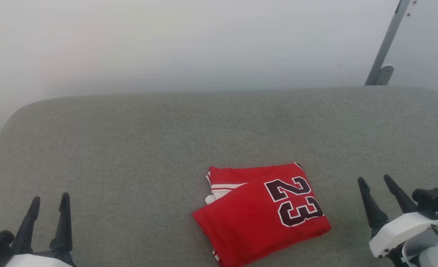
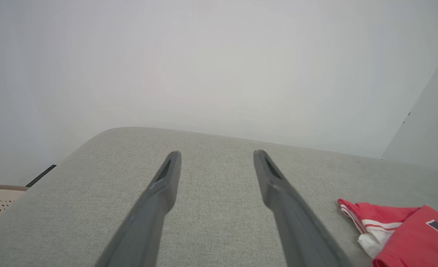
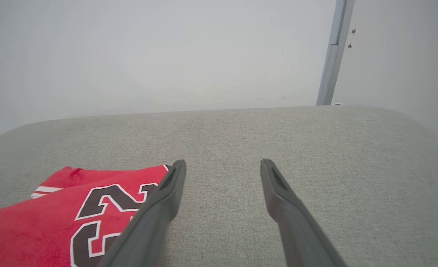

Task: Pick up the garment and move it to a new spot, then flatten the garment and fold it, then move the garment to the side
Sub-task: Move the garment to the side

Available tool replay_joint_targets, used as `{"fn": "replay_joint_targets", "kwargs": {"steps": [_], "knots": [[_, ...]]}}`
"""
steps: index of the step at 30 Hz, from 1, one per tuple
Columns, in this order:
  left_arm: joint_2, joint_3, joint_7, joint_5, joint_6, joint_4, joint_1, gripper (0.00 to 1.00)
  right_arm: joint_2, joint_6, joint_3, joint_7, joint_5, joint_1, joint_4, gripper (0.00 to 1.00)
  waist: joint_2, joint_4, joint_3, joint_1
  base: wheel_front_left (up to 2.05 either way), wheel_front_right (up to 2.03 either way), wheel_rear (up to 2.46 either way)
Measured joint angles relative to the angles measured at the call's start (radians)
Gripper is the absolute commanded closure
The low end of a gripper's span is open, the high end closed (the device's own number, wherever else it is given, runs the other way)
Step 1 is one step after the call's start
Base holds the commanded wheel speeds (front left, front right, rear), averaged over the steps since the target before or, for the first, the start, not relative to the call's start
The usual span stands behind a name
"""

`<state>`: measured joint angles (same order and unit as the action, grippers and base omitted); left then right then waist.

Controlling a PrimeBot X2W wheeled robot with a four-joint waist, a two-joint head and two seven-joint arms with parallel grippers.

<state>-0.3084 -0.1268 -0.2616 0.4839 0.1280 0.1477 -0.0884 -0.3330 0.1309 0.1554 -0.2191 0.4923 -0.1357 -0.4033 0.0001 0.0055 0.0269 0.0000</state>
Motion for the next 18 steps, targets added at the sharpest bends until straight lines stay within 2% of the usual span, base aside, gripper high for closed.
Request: {"fn": "replay_joint_targets", "kwargs": {"steps": [13, 18], "knots": [[-0.003, 0.030, 0.000, 0.006, 0.000, 0.003, 0.000, 0.00, -0.005, 0.000, 0.104, 0.109, 0.031, -0.028, -0.009, 0.00, 0.0000, 0.064, -0.009, 0.0000, 0.00, 0.00, 0.00], [-0.002, 0.042, 0.000, 0.008, 0.000, 0.007, 0.000, 0.00, -0.017, 0.000, 0.147, 0.190, 0.036, -0.061, -0.050, 0.00, 0.0000, 0.102, -0.018, 0.0000, 0.00, 0.00, 0.00]]}}
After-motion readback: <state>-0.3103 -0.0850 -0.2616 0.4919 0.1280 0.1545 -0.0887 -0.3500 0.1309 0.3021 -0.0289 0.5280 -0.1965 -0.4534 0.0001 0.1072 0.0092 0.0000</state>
